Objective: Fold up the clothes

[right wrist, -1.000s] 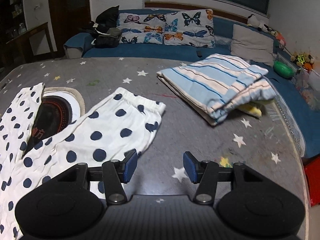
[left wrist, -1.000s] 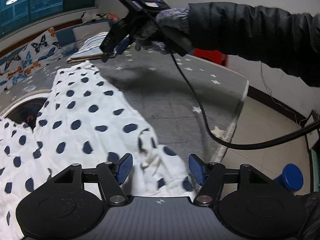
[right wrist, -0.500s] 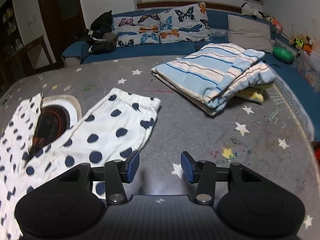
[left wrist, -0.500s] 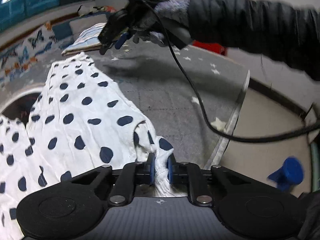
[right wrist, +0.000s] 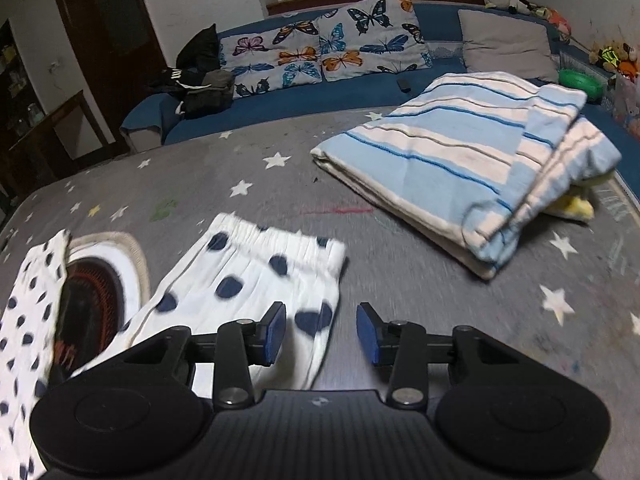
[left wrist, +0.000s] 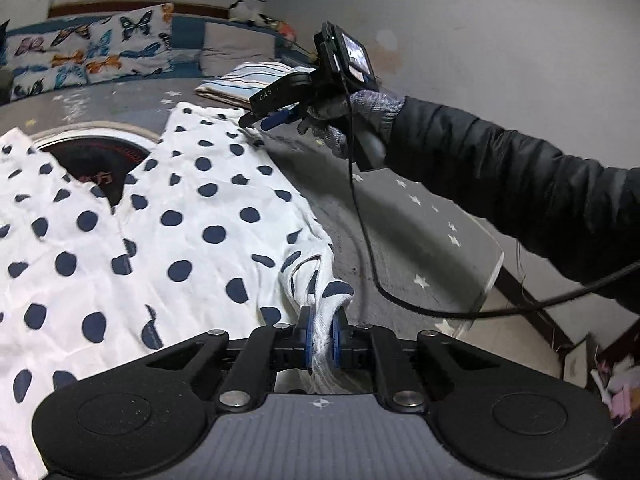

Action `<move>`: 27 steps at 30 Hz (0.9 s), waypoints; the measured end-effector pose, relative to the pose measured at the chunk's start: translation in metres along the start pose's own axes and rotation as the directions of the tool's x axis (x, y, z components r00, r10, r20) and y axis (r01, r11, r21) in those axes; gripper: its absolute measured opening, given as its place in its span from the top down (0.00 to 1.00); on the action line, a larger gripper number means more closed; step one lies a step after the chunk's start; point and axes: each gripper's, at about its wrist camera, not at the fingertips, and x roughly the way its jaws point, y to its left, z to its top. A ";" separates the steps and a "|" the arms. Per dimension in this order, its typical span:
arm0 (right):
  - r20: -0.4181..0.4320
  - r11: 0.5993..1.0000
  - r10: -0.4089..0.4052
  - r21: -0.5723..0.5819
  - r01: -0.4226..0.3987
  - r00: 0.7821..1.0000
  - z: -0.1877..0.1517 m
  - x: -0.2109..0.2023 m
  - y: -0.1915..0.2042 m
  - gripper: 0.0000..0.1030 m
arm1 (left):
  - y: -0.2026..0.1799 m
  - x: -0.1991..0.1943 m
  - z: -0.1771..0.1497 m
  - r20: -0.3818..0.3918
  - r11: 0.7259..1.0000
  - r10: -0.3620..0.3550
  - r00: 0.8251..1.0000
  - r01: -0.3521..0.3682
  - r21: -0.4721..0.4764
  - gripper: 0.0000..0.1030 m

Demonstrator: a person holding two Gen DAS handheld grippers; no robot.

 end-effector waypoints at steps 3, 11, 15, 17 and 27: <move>0.013 1.000 -0.002 0.008 0.002 1.000 0.007 0.010 -0.001 0.61 | 0.004 -0.003 0.001 0.006 1.000 0.002 1.000 -0.002 -0.018 0.90; 0.024 0.998 -0.046 -0.036 0.047 0.999 0.012 0.017 0.010 0.92 | 0.009 -0.013 -0.001 0.032 0.999 0.018 0.999 -0.017 -0.041 0.90; 0.042 0.997 -0.072 0.007 0.072 0.997 0.016 0.008 0.008 0.95 | 0.008 -0.023 -0.007 0.050 0.998 0.025 0.998 -0.023 -0.054 0.91; 0.057 0.997 -0.075 0.018 0.074 0.996 0.021 -0.002 0.011 0.95 | 0.010 -0.031 -0.011 0.065 0.998 0.030 0.997 -0.026 -0.065 0.91; 0.147 0.995 -0.059 -0.066 0.069 0.987 0.062 -0.044 0.083 0.95 | 0.032 -0.083 -0.043 0.178 0.981 0.075 0.981 -0.041 -0.188 0.92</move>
